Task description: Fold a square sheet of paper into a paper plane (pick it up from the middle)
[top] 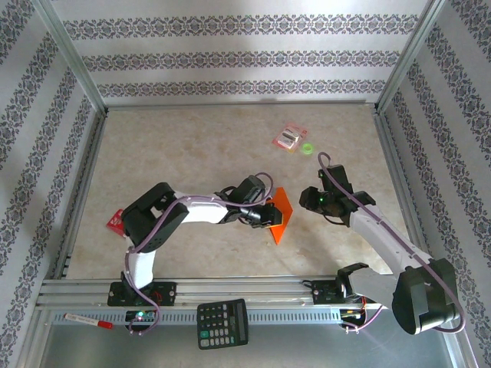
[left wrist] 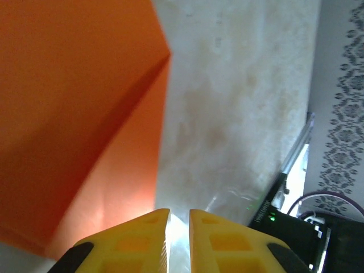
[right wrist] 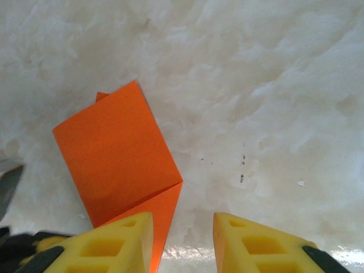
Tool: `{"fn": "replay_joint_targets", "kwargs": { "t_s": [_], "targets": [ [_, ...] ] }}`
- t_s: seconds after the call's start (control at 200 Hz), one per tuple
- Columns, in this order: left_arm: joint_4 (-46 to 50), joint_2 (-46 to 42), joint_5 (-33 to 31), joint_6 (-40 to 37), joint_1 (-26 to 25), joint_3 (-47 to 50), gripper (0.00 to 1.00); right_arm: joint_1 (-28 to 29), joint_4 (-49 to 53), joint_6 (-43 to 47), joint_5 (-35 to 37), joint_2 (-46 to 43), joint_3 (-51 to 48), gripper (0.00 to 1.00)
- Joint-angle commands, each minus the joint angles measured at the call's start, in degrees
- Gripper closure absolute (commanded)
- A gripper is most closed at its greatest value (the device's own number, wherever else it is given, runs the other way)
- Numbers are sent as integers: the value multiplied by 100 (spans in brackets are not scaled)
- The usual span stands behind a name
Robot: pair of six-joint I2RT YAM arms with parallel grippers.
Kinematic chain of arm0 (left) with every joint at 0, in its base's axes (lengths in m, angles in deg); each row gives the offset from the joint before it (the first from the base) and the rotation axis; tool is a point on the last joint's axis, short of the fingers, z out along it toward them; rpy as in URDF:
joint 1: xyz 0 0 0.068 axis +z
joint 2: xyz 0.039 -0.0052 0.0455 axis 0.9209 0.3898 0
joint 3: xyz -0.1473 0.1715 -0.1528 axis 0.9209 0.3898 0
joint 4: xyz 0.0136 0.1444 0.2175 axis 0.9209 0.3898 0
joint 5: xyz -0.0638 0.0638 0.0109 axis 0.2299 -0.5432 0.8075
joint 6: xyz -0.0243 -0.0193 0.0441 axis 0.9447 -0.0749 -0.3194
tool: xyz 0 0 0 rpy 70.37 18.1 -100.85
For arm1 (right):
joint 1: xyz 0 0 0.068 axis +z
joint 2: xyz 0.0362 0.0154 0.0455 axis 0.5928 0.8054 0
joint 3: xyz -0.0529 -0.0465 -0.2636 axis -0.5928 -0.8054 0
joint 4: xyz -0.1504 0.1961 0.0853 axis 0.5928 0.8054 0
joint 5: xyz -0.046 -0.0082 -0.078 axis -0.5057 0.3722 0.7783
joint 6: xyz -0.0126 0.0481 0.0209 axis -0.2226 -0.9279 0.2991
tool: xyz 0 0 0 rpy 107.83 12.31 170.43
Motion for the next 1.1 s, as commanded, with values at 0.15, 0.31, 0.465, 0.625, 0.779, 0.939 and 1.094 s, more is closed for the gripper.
{"fn": "replay_joint_targets", "kwargs": {
  "t_s": [0.15, 0.31, 0.465, 0.625, 0.779, 0.939, 1.094],
  "targets": [
    [996, 30, 281, -675, 402, 13, 86, -7, -4, 219, -351, -21, -178, 67],
    [1663, -379, 447, -1235, 761, 328, 86, 141, -161, 130, -683, -104, -298, 65],
    [2799, -793, 727, -2194, 1242, 408, 86, 581, -403, -166, -917, -70, -376, 64],
    [3342, -1559, 611, -2637, 1676, 472, 77, 1070, -651, -456, -957, 41, -376, 63],
    [2435, -1911, 324, -1746, 1661, 885, 71, 1400, -1339, -673, -1037, 532, -283, 62],
    [2459, -1204, -145, -1743, 1680, 397, 70, 1420, -1490, -597, -1012, 1217, 64, 61],
    [2538, -505, 72, -1940, 1675, -220, 70, 1373, -1456, -497, -1047, 1381, 143, 61]
  ]
}}
